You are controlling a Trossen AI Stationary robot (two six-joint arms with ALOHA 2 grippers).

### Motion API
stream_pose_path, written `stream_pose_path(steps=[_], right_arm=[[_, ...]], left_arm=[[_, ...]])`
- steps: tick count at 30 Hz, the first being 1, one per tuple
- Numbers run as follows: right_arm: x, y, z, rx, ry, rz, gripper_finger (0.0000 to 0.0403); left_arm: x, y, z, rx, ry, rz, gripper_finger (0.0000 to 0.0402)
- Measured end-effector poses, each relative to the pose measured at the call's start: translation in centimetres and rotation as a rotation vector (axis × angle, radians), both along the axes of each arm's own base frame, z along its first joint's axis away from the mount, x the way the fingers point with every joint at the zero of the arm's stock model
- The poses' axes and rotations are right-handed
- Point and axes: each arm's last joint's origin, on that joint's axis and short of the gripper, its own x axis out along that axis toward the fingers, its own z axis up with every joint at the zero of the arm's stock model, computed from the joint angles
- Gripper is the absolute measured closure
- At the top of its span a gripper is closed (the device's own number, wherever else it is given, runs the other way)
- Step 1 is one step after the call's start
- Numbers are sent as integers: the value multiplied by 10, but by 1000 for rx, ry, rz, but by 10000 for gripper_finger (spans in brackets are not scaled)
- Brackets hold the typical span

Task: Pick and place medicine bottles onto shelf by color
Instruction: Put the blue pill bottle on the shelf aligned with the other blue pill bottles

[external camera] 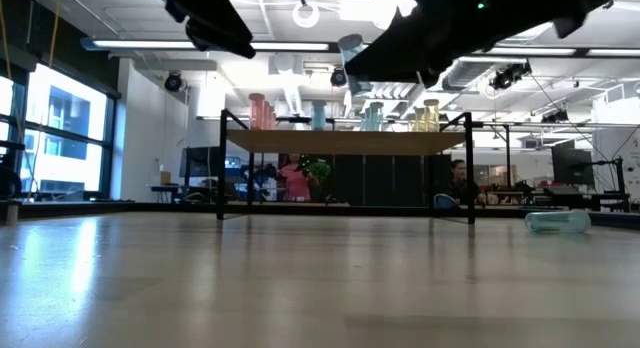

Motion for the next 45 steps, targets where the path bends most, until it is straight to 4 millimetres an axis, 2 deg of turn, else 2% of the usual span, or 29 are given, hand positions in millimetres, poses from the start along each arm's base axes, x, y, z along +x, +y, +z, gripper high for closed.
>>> stream_pose_path(steps=[8, 12, 18, 28, 33, 45], right_arm=[[10, -37, 7, 29, -69, -4, 325], [12, -49, 9, 42, -88, 1, 325], [14, -56, 14, -4, -102, 13, 325], [33, -64, 47, -4, 0, 11, 325], [36, -70, 55, 2, -9, -9, 325], [35, -79, 51, 58, 24, -2, 325]], left_arm=[[1, 36, 17, 35, -29, 12, 209], [0, 51, 29, 6, -67, 13, 209], [-4, 67, 47, -36, -104, 15, 209], [-2, 80, 84, -47, -85, 46, 209], [9, 84, 83, -26, -20, 22, 209], [44, 83, 48, -65, 104, -16, 209]])
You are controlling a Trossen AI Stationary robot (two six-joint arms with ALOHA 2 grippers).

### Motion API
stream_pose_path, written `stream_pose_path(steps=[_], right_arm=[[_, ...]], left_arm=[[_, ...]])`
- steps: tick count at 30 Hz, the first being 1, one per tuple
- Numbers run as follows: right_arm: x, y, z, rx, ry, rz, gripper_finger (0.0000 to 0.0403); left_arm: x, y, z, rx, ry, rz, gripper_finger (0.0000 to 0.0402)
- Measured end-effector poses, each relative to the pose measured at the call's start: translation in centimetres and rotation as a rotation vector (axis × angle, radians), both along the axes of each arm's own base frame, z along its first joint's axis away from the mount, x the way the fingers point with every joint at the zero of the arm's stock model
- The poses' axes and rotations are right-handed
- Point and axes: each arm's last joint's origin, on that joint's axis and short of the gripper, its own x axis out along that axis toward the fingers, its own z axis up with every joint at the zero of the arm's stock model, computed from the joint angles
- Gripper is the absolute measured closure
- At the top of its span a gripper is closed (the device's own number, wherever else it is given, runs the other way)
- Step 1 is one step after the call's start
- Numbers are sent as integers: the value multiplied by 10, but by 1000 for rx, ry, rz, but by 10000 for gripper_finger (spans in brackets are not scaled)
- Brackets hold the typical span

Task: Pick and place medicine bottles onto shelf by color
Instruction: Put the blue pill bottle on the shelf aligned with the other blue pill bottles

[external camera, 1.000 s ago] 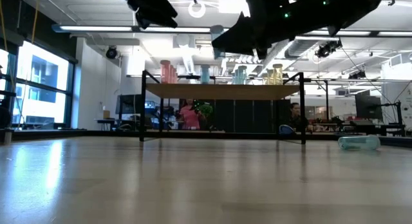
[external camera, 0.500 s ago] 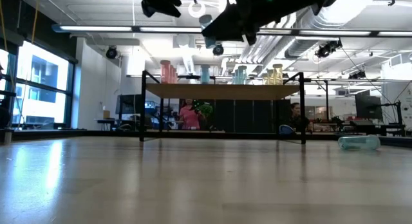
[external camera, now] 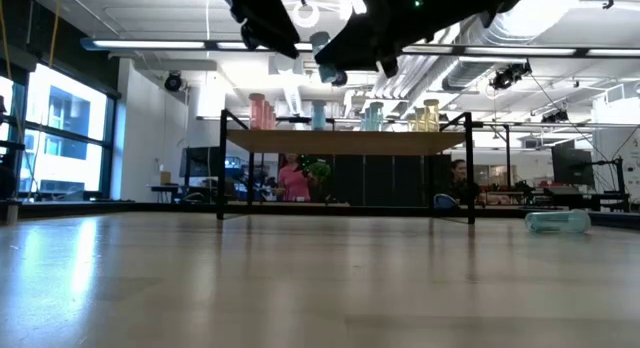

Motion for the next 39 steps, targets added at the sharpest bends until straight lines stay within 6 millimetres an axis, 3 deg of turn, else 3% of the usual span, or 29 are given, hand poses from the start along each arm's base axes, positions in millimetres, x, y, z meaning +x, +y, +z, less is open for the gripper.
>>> stream_pose_path(steps=[13, 39], right_arm=[[-2, 0, -5, 5, 54, 13, 325], [-1, 0, -5, 5, 50, 13, 325]], left_arm=[[25, -3, -11, -20, -72, -63, 209], [35, 3, -21, -24, -70, -49, 211]])
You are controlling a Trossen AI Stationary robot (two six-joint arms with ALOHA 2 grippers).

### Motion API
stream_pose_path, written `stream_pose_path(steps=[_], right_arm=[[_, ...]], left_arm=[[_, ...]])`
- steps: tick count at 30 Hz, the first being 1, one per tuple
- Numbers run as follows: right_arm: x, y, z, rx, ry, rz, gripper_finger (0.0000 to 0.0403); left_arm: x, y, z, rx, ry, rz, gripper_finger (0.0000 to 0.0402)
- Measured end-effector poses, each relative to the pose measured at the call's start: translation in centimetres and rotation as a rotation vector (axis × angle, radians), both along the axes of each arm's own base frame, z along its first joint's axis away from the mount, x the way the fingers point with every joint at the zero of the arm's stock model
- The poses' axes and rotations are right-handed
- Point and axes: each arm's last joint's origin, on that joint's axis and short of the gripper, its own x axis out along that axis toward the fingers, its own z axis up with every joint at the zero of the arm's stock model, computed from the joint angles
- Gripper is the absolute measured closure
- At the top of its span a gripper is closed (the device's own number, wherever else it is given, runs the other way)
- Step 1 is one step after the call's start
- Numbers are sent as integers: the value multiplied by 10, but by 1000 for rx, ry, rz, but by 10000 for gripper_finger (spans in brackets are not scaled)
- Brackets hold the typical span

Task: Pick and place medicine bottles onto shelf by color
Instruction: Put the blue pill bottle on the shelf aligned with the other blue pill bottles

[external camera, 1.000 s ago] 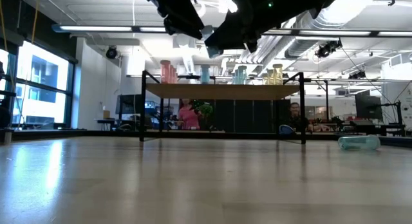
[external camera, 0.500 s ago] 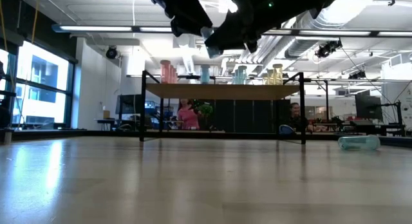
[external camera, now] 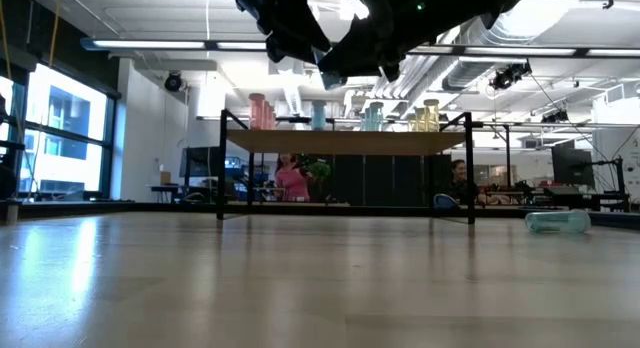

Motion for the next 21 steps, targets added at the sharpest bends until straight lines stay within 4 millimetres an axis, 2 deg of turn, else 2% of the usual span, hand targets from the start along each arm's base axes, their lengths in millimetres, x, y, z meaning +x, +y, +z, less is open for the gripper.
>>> stream_pose_path(steps=[14, 21], right_arm=[[0, 0, 0, 0, -1, 0, 325], [0, 0, 0, 0, -1, 0, 325]], left_arm=[[0, 0, 0, 10, 2, -9, 291], [0, 0, 0, 24, 4, -22, 291]])
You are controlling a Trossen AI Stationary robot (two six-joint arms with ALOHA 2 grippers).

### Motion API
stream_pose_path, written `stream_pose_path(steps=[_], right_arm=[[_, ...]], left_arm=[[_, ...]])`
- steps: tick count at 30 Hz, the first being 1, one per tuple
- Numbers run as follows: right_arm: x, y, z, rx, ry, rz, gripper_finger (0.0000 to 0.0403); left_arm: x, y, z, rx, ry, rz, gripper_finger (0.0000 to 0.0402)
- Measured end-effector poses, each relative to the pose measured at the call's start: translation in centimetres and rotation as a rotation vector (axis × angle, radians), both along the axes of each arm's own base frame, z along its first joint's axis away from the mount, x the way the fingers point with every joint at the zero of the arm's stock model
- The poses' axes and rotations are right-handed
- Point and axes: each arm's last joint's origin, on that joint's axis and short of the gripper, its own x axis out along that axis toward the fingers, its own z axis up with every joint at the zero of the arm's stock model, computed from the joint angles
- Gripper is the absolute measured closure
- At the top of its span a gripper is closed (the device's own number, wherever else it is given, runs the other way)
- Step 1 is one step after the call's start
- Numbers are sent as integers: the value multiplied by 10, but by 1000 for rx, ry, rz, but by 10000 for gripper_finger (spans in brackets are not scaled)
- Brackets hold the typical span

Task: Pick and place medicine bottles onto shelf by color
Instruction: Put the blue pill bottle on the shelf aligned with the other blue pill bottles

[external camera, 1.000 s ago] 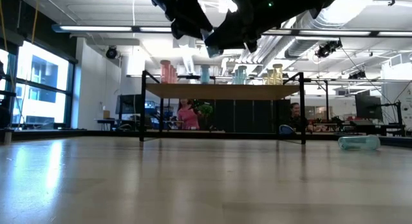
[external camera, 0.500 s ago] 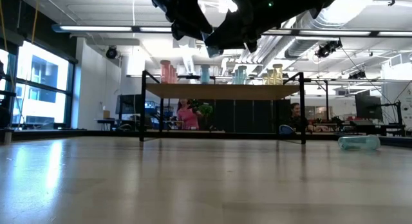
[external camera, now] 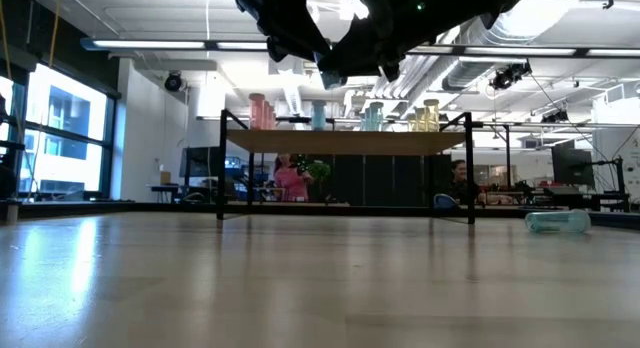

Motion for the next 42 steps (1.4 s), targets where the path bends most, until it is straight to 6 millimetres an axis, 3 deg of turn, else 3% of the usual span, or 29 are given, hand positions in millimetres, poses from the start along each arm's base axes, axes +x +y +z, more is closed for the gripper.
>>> stream_pose_path(steps=[8, 16, 23, 30, 42], right_arm=[[0, 0, -1, -1, 8, 1, 312], [-2, 0, -1, -1, 26, 0, 232], [-16, -2, 16, -23, 22, 4, 187], [-37, -9, 38, -30, 6, -21, 179], [-72, -24, 73, -78, -80, -69, 178]], left_arm=[[0, 0, 0, 0, 0, -1, 287], [-1, 0, -1, 2, 13, 15, 287], [-2, 2, -1, 38, 27, 58, 287], [-3, 5, -1, 91, 43, 85, 287], [-18, 29, 43, 94, 61, 167, 287]])
